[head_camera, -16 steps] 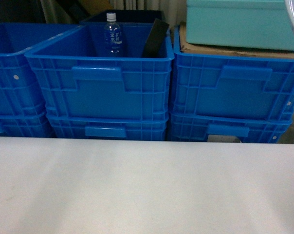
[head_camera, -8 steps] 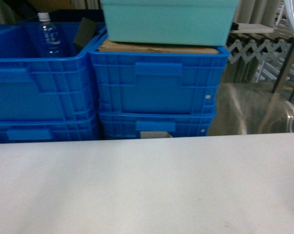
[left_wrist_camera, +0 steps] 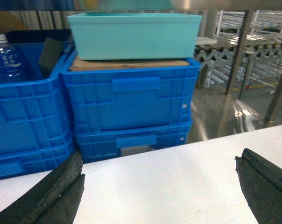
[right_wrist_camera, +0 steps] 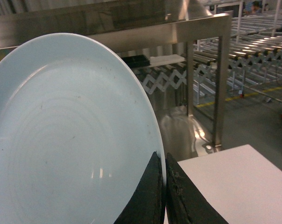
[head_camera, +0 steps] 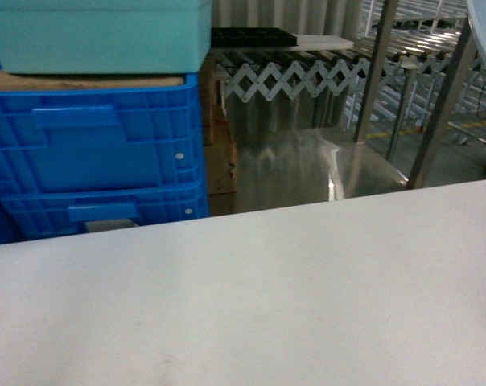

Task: Place blue tray on left shelf second layer neatly

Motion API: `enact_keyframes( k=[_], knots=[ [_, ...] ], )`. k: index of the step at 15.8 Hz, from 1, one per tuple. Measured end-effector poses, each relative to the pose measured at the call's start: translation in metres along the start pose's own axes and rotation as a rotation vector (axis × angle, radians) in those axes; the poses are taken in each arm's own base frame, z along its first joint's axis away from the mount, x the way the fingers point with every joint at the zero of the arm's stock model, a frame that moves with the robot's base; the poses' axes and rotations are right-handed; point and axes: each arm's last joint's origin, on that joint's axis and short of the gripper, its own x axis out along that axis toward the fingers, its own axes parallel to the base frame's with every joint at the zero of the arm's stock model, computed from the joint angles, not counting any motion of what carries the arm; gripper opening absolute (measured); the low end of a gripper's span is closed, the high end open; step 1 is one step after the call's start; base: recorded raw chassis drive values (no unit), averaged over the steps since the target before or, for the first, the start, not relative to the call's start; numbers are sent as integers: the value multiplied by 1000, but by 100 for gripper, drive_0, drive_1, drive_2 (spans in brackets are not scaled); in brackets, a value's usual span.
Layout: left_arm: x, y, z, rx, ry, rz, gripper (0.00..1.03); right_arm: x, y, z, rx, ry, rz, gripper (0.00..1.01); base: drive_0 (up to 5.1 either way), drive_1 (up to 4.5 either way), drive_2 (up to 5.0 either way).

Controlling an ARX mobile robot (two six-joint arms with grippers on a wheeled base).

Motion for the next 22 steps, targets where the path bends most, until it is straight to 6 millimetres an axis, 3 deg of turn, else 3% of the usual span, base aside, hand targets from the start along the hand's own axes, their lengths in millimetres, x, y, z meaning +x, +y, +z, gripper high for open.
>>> enact_keyframes(
  k=[22],
  knots=[
    [0,0,0,0,-1,2,98,0,0,0,0,-2,0,2,324,-386,-386]
  ],
)
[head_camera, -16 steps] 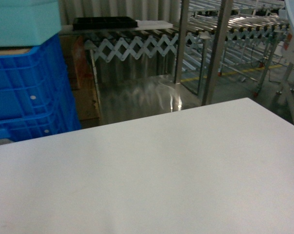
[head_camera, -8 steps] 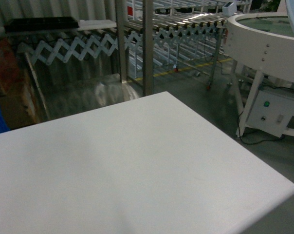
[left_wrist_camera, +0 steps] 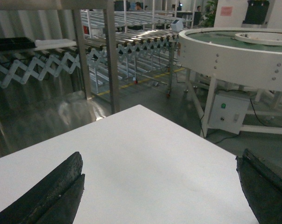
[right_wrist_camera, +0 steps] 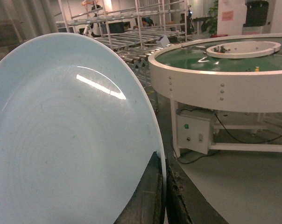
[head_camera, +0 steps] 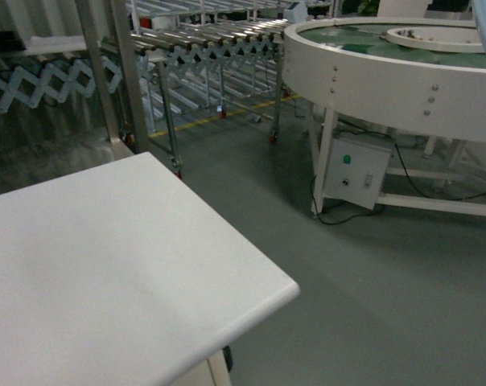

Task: Place blue tray on left shelf second layer neatly

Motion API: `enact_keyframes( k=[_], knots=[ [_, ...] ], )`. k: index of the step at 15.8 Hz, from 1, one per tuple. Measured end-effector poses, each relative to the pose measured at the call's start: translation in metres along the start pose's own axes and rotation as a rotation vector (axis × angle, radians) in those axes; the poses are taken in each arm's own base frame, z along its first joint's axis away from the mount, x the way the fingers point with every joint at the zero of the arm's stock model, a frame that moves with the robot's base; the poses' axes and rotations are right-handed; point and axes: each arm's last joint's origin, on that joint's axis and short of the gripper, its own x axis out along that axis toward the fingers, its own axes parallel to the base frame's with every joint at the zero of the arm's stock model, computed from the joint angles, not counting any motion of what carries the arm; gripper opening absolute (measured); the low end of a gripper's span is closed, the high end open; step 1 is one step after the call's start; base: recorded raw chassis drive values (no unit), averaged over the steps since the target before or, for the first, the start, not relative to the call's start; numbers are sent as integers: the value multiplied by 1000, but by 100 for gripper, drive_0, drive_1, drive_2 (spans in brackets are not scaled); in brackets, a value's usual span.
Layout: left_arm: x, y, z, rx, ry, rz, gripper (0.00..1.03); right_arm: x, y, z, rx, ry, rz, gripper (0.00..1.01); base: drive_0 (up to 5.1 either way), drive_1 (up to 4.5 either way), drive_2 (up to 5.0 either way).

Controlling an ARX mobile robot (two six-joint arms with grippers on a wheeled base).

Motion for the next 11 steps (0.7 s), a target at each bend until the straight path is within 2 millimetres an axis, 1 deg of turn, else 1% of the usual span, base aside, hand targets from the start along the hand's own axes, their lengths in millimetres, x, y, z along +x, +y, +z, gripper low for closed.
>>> enact_keyframes(
  k=[11],
  knots=[
    [0,0,0,0,1,0,98,0,0,0,0,4,-2,2,328,-388,-388]
  ],
)
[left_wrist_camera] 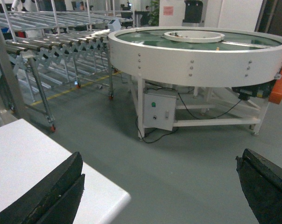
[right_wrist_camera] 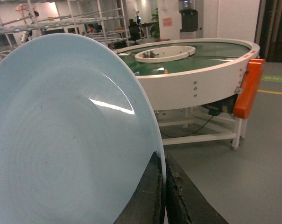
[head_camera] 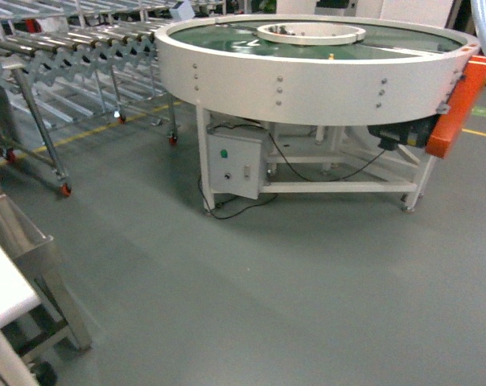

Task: Place blue tray on left shelf second layer neatly

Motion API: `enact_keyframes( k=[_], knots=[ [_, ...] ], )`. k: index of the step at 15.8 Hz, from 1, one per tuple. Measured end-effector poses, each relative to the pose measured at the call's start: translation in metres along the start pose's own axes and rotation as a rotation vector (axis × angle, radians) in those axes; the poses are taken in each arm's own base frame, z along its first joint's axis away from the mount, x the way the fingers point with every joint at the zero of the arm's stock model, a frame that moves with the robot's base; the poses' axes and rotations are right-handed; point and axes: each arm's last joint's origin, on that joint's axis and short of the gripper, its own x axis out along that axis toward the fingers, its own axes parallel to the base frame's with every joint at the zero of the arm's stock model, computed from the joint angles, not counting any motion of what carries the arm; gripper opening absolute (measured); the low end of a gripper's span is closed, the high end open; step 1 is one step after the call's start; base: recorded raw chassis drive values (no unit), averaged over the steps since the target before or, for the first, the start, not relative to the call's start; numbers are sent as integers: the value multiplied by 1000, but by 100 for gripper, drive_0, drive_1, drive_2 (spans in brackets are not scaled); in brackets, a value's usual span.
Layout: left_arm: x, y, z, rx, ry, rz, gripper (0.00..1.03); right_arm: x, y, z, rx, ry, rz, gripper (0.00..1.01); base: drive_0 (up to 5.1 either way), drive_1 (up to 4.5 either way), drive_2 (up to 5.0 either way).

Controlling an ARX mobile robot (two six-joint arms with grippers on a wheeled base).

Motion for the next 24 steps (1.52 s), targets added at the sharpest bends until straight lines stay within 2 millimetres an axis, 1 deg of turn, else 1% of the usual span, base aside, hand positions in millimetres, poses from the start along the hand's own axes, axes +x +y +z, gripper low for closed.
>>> enact_keyframes(
  k=[11,21,24],
  knots=[
    [0,0,0,0,-1,0,98,0,0,0,0,-3,1,2,320,-384,-384],
    [0,0,0,0,2,-2,98,0,0,0,0,-2,1,2,-160,-160,-160],
    [0,0,0,0,2,-2,98,0,0,0,0,-1,1,2,-180,222,-582]
  ],
)
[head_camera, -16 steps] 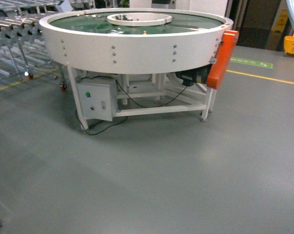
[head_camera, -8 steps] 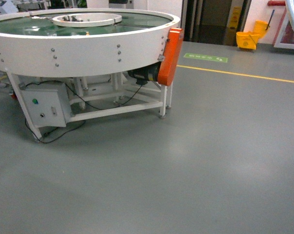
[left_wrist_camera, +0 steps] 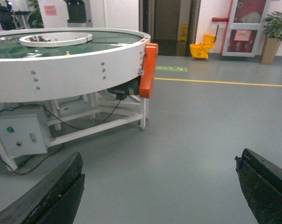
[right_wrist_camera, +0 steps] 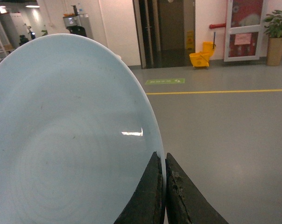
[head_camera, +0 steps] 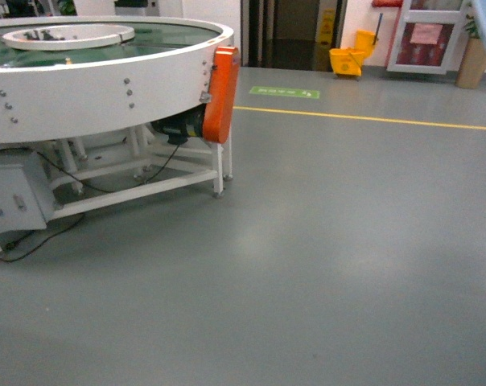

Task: Place blue tray on left shelf second layer neatly

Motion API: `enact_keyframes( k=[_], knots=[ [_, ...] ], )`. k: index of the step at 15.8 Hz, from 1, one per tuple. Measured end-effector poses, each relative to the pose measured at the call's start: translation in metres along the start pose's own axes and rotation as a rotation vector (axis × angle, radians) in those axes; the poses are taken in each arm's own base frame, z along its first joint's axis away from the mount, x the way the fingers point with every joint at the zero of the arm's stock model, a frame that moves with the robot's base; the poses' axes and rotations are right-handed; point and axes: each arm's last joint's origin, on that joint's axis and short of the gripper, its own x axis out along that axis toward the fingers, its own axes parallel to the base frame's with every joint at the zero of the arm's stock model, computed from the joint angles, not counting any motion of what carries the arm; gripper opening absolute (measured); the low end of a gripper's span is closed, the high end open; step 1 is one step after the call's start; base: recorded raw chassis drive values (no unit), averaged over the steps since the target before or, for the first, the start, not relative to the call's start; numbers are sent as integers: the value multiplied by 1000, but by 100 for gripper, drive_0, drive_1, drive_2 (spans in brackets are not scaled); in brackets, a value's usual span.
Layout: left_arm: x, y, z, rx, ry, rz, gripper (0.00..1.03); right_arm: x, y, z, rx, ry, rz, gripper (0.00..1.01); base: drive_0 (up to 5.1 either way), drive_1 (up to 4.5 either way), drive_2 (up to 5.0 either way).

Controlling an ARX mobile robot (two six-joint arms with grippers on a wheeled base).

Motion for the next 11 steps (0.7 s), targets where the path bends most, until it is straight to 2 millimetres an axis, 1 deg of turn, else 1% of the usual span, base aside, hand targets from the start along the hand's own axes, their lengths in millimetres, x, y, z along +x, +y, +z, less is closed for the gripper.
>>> enact_keyframes(
  k=[6,7,9,11],
  knots=[
    [0,0,0,0,0,0,98,0,0,0,0,-2,1,2,-163,239,-566],
    [0,0,0,0,-2,0,98,0,0,0,0,-2,0,2,-144,-21,-267],
    [0,0,0,0,3,0,98,2,0,-2,1,19,-3,2,-151,-151,-151],
    [0,0,0,0,-4,0,98,1,0,-1,0,7,-1,2,-155,-155,-155]
  ],
)
